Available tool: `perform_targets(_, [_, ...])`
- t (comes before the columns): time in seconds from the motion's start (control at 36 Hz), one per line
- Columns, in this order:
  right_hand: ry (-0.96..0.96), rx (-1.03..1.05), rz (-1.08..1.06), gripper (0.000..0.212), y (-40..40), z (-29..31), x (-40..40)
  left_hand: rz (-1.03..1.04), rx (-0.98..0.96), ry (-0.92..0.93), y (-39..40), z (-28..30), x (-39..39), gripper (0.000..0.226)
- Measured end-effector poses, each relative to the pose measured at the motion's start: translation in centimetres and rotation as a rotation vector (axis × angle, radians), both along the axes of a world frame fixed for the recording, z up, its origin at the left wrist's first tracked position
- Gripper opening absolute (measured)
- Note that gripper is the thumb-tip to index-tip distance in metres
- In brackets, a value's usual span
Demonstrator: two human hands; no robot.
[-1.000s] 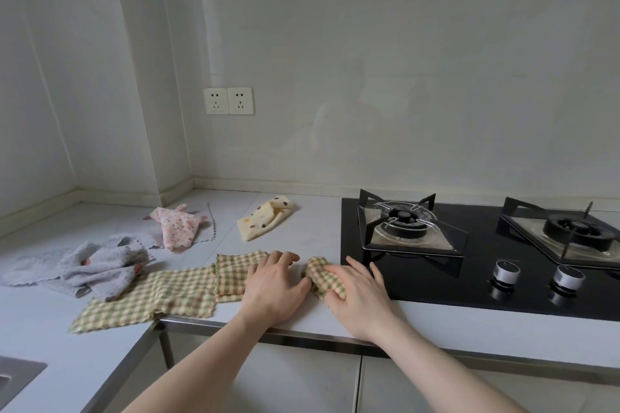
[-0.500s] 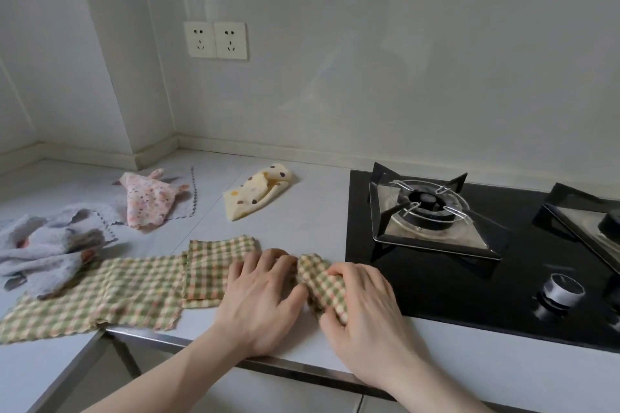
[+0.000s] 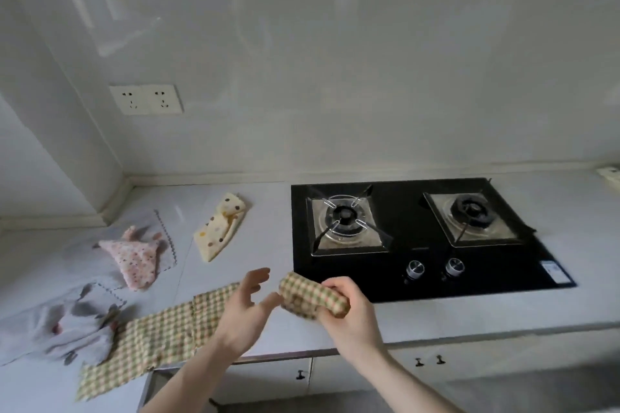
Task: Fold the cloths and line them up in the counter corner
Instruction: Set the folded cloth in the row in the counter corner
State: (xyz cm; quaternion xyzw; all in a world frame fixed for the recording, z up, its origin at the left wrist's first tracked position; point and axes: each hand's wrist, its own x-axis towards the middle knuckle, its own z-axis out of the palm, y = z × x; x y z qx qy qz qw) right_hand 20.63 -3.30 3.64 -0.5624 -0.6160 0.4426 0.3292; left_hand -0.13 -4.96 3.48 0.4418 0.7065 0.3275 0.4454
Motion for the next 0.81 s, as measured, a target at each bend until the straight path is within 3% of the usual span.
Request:
perform_targets(0.19, [0.061, -0.090, -0.009, 0.039, -2.3, 10.7, 8.1, -0.218, -0.032, -0.316, 0.7, 10.1, 7.3, 0.060])
perform_targets(0.28, [0.056, -0.097, -0.054, 0.039, -2.8, 12.9, 12.0, -0.374, -0.041, -0.379, 1.4, 12.2, 11.5, 0.033])
perform_targets(0.33, [0.055, -0.102, -0.117, 0.041, -3.1, 13.8, 14.8, -0.444, 0.004, -0.367, 2.0, 13.0, 14.1, 0.022])
perform_targets(0.56, [0.031, -0.135, -0.230, 0.034, -3.7, 14.5, 27.6, -0.645, 0.160, -0.202, 4.5, 15.5, 26.6, 0.015])
perform_targets(0.81, [-0.051, -0.144, -0.321, 0.019, -3.5, 15.1, 44.2, -0.629, 0.272, -0.084, 5.7, 16.6, 43.1, 0.020])
